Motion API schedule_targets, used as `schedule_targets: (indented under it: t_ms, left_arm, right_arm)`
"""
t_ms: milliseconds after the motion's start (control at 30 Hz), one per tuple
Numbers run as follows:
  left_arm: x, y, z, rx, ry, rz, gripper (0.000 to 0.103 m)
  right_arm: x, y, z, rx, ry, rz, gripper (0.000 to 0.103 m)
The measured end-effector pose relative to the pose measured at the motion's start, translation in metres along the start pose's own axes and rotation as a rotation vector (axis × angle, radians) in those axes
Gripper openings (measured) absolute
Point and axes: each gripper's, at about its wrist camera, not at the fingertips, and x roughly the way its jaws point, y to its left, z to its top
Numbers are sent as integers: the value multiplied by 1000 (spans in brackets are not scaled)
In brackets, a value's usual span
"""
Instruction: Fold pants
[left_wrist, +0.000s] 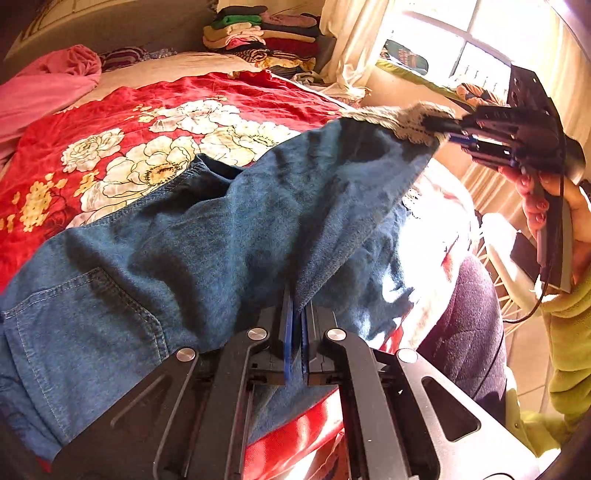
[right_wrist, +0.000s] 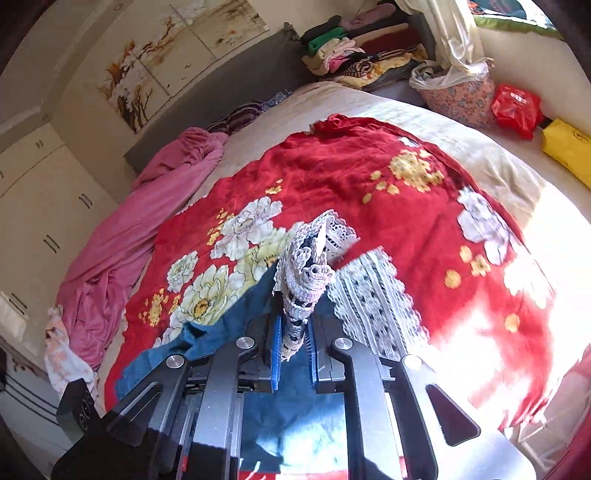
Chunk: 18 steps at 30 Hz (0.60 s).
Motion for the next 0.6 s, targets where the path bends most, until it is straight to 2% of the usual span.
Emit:
schedule_targets:
  t_ms: [67, 200, 267, 333, 433, 467, 533, 600]
  left_arm:
    - [0, 1, -6, 13, 9, 2, 0]
    - [9, 2, -13, 24, 37, 9, 0]
    - [13, 1, -14, 26, 48, 10, 0]
    - [16, -1, -16, 41, 55, 20, 0]
    - [20, -4, -16, 54, 63, 15, 0]
    - [21, -5, -16, 60, 69, 21, 0]
    - [21, -6, -16, 75, 75, 29, 0]
    - [15, -10, -17, 90, 74, 25, 0]
  right_arm:
    - [-3, -16, -26, 26, 45, -35, 10]
    - [5, -47, -63, 87, 127, -38, 13]
    - [4, -56, -70, 114, 134, 1, 17]
    - [-1, -58, -71, 113, 117, 2, 25]
    - [-6, -59, -68, 104, 86, 6, 28]
    - [-6, -59, -67, 94, 82, 5, 27]
    - [-5, -60, -64, 72, 82, -21, 10]
    - [-8, -61, -62, 51, 77, -43, 10]
